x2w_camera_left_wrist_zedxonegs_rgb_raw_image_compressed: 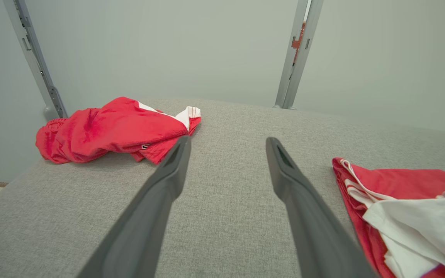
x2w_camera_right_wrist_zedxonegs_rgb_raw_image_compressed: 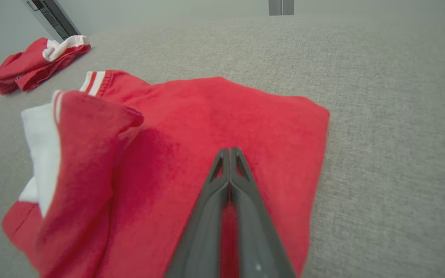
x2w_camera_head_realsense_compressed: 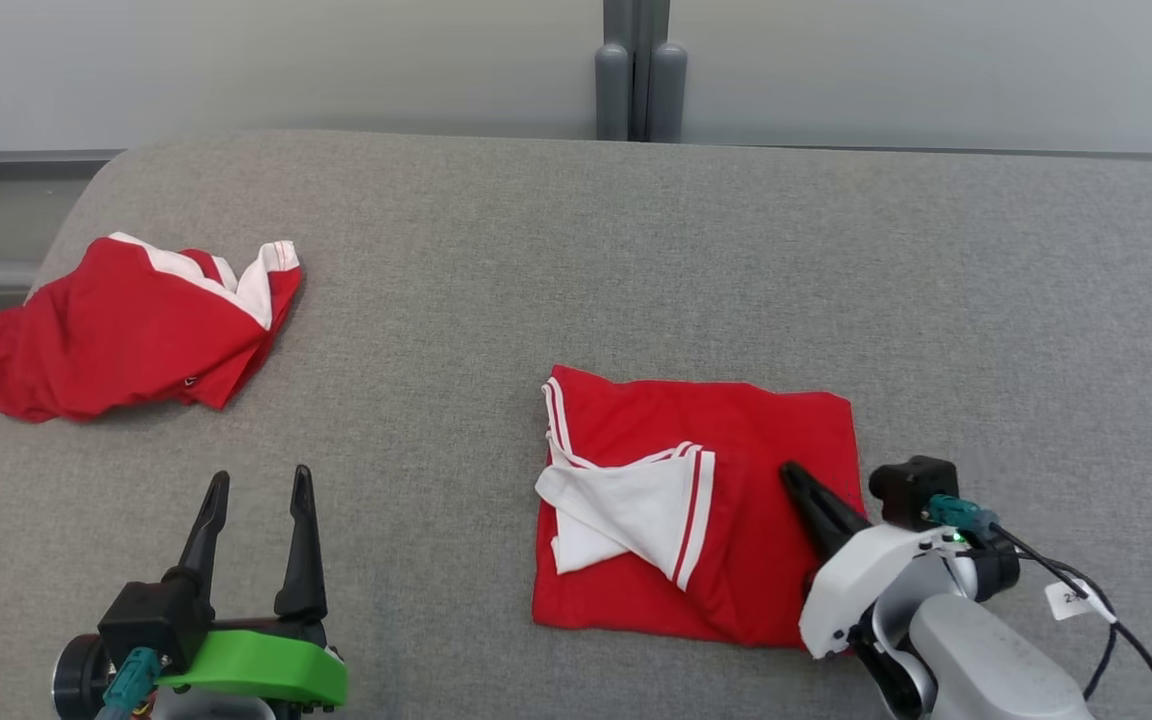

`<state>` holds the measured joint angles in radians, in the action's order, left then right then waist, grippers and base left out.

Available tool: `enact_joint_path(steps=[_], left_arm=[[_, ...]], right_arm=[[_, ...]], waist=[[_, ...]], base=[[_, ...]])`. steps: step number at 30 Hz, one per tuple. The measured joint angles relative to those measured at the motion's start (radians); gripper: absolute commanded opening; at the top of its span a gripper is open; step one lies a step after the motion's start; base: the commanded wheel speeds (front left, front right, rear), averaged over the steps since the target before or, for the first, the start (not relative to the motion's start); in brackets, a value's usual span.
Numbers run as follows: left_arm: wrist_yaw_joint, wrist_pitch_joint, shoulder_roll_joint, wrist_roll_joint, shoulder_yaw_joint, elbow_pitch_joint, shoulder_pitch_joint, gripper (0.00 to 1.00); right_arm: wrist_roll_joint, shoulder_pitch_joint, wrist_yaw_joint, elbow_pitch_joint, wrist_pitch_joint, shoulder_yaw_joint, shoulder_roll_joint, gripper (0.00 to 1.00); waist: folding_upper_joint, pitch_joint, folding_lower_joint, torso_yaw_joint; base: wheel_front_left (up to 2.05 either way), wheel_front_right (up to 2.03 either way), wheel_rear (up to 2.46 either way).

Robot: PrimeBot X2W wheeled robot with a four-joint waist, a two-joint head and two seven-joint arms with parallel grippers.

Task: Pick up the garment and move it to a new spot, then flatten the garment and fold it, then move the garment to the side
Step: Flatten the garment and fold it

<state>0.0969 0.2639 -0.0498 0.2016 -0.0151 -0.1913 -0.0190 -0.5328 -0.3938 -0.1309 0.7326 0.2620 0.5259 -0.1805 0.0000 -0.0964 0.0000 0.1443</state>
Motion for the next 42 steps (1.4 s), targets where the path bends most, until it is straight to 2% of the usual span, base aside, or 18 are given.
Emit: enact_joint_path(steps=[8,15,20,23,29,36,42], left_arm=[[0.0,0.0,0.0,0.002,-0.006,-0.001,-0.002,1.0],[0.0,0.0,0.0,0.005,-0.012,-0.008,-0.014,1.0],[-0.001,0.0,0.0,0.006,-0.012,-0.008,-0.014,1.0],[-0.002,0.0,0.0,0.006,-0.008,-0.006,-0.013,1.0],[-0.005,0.0,0.0,0.001,0.007,-0.004,-0.011,1.0],[-0.01,0.0,0.0,-0.007,0.029,0.009,-0.002,1.0],[-0.01,0.0,0.0,-0.017,0.047,0.015,0.01,1.0]], right_arm=[[-0.01,-0.021,0.0,0.02,0.001,0.095,0.08,0.0],[-0.048,-0.012,0.0,-0.032,0.001,0.233,0.117,0.0],[-0.069,0.0,0.0,-0.067,0.001,0.278,0.122,0.0],[-0.061,-0.002,0.0,-0.103,0.001,0.238,0.115,0.0],[-0.003,0.009,0.0,-0.208,0.001,0.055,0.058,0.0],[0.075,0.113,0.0,-0.337,0.001,-0.179,0.001,0.0],[0.128,0.225,0.0,-0.42,0.001,-0.298,-0.017,0.0]], waist=[[0.0,-0.012,0.0,0.018],[0.0,-0.015,0.0,0.024],[0.0,-0.014,0.0,0.019],[0.0,-0.012,0.0,0.007],[0.0,-0.004,0.0,-0.03],[0.0,0.015,0.0,-0.09],[0.0,0.035,0.0,-0.131]], base=[[0.0,0.0,0.0],[0.0,0.0,0.0],[0.0,0.0,0.0],[0.0,0.0,0.0],[0.0,0.0,0.0],[0.0,0.0,0.0],[0.0,0.0,0.0]])
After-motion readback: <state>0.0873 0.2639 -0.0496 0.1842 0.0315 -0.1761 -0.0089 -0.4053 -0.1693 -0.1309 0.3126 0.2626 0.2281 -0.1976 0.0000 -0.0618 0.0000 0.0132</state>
